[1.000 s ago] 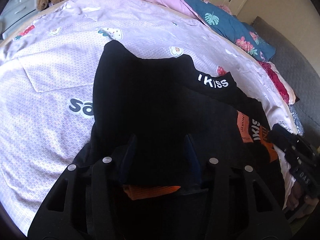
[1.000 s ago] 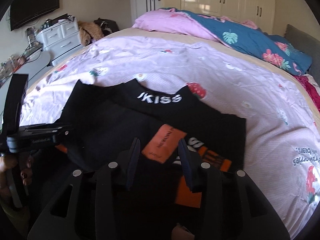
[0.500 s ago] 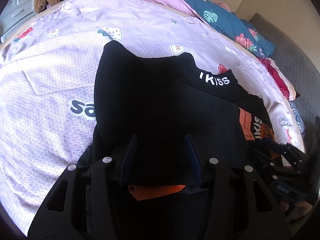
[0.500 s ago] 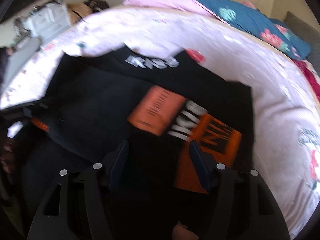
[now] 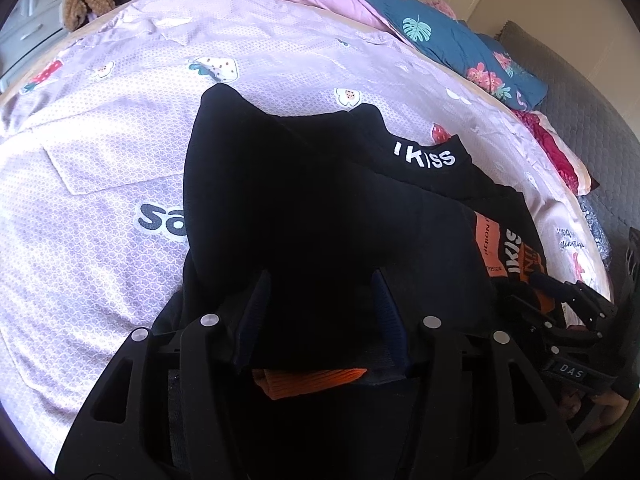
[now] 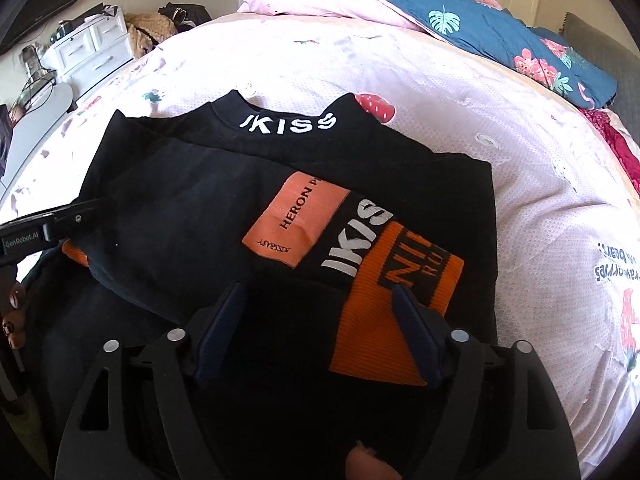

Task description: Fold small clothes

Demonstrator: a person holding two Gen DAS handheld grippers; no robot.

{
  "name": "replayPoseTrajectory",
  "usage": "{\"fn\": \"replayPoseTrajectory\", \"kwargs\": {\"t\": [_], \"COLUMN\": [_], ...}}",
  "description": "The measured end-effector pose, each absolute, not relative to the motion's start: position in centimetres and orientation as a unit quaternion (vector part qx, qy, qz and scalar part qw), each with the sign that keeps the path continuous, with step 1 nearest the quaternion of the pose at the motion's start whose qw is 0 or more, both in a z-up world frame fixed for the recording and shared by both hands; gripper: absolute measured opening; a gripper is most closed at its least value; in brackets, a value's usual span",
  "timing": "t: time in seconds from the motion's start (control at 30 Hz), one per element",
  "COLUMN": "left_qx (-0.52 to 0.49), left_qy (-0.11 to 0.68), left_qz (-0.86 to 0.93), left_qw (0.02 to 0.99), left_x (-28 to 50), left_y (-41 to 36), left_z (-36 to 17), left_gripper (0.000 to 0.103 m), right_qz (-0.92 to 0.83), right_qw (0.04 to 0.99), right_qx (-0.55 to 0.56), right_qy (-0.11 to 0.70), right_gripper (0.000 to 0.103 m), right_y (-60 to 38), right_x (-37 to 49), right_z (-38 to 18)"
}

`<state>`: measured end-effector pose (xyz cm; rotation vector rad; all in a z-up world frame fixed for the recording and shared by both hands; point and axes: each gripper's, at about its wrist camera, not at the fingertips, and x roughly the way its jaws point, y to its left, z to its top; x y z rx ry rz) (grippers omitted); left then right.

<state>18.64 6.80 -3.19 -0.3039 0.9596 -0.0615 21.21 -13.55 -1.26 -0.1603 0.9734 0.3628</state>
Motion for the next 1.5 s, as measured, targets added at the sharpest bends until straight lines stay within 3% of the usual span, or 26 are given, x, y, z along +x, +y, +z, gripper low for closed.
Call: {"fn": "replayPoseTrajectory", "kwargs": {"t": [0.1, 0.2, 0.27, 0.6, 1.5], "left_qx": [-0.148, -0.158, -0.149, -0.138, -0.114], "left_qy": [0.459, 0.452, 0.447, 0.427, 0.356], "left_qz": [-0.031, -0.038, -0.037, -0.033, -0.029], "left_qw": [0.875, 0.877, 0.881, 0.893, 0.927], "left_x": [18.6, 18.5, 18.2, 17.6, 13.5], "left_y": [6.8, 6.8, 6.6, 6.4, 5.7], "left_z": [-3.0, -2.5, -2.0, -0.3, 5.8], "left_gripper": [0.047, 0.060, 0.064, 0.094, 0.094], "right_qz": [0.172, 0.172, 0.174, 0.170, 0.170], "right_qw": [0.868, 0.874, 0.878, 0.888, 0.922], "right_qx": [-0.072, -0.061, -0.053, -0.037, -0.012], "right_qy": [0.460, 0.451, 0.443, 0.425, 0.349], "right_gripper": [0.086, 0.091, 0.096, 0.099, 0.099], "right_y": [-13.7, -14.1, -14.3, -15.0, -17.2], "right_x": [21.2, 21.1, 21.1, 20.9, 17.2], "right_z": [-0.8, 0.0, 0.5, 1.8, 7.5]}}
